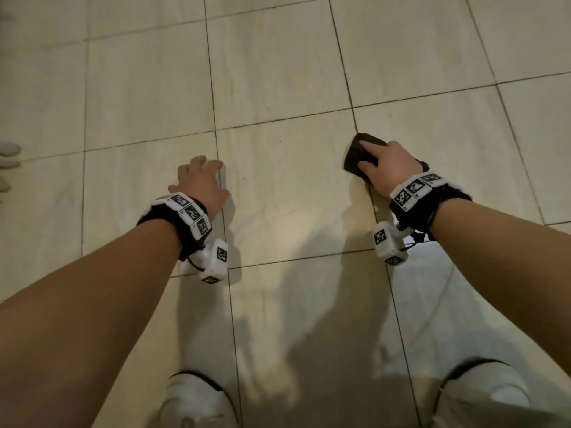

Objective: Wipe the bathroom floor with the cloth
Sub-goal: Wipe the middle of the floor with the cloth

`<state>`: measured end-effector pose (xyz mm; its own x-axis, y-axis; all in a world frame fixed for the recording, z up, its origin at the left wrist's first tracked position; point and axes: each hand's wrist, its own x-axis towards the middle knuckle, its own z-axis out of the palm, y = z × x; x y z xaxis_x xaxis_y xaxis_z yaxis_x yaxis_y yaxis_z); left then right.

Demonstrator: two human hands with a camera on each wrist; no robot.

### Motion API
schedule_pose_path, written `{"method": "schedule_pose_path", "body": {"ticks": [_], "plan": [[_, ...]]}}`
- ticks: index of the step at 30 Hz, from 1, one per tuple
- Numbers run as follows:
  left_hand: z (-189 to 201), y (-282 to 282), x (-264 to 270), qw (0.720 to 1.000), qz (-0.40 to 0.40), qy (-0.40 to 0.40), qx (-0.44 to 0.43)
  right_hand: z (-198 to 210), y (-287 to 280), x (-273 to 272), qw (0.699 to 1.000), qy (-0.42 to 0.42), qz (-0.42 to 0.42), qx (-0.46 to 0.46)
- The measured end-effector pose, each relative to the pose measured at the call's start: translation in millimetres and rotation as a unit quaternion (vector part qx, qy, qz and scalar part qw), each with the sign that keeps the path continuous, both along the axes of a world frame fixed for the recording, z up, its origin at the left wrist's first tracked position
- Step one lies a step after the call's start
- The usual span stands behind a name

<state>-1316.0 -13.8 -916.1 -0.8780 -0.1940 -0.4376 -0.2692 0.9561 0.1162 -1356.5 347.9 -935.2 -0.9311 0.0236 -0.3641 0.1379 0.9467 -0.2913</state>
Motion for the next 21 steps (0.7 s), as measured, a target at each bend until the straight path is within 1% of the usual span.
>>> {"method": "schedule_pose_path", "body": {"ticks": [5,9,12,15,21], "plan": [[-2,-9,14,1.000,-0.006,-0.007,-0.006,6,-10,20,0.999,-0.030,0.041,0.003],[-6,-12,22,1.000,-0.013,0.000,-0.009,7,-23,42,0.994,-0.035,0.104,0.000],[-7,-9,25,1.000,-0.020,0.007,0.003,10,-29,61,0.987,-0.036,0.158,0.007],[-8,-6,24,1.000,-0.027,0.005,0.003,12,-34,74,0.977,-0.055,0.207,0.016],[-10,-3,24,0.999,-0.036,-0.003,-0.001,13,-48,92,0.963,-0.056,0.262,0.029]]}}
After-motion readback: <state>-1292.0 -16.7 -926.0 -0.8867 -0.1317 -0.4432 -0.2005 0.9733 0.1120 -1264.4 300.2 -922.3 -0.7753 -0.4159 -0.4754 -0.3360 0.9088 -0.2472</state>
